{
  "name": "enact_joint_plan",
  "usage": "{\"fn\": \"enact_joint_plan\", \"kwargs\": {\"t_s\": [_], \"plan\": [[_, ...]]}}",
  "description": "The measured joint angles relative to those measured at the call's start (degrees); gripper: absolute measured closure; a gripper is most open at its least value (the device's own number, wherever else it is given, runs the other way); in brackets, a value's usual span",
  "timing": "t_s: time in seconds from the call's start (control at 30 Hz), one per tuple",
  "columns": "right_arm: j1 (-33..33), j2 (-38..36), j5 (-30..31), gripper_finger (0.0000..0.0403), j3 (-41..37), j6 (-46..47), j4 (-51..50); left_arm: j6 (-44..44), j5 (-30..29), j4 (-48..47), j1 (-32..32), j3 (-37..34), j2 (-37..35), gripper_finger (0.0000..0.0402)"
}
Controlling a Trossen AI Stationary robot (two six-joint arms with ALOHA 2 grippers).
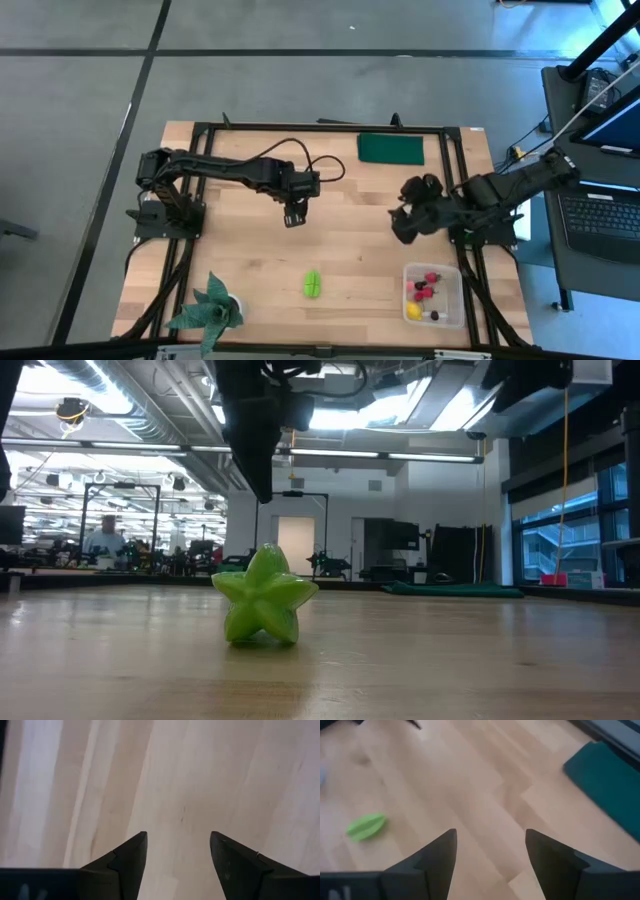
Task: Pick and placing Produce into tupperware
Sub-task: Put the green starfruit into the transparent bin
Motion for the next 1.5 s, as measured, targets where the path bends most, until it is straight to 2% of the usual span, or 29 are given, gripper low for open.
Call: {"fn": "enact_joint_plan", "kwargs": {"t_s": [0.37, 0.67, 0.9, 1.13, 1.27, 1.5], "plan": [[-4.8, 0.0, 0.0, 0.0164, -0.1, -1.9, 0.6, -3.8, -1.0, 0.2, -2.5, 0.0, 0.0, 0.0188], [-5.1, 0.0, 0.0, 0.0164, -0.1, -0.6, 1.2, -5.0, -1.0, 0.4, -2.7, 0.0, 0.0, 0.0110], [-5.1, 0.0, 0.0, 0.0164, -0.1, -5.8, 1.4, -17.8, -0.9, 0.5, -3.3, 0.0, 0.0, 0.0067], [-5.1, 0.0, -0.2, 0.0164, -0.1, -14.3, 1.3, -29.3, -0.9, 0.5, -6.3, 0.0, 0.0, 0.0064], [-5.1, 0.0, -3.1, 0.0164, -0.1, -18.3, 1.4, -38.0, -0.9, 0.1, -8.4, 0.0, 0.0, 0.0069], [-5.0, 0.0, -4.6, 0.0164, -0.1, -28.4, 2.7, -54.1, -0.9, -10.8, -12.9, 0.0, 0.0, 0.0071]]}}
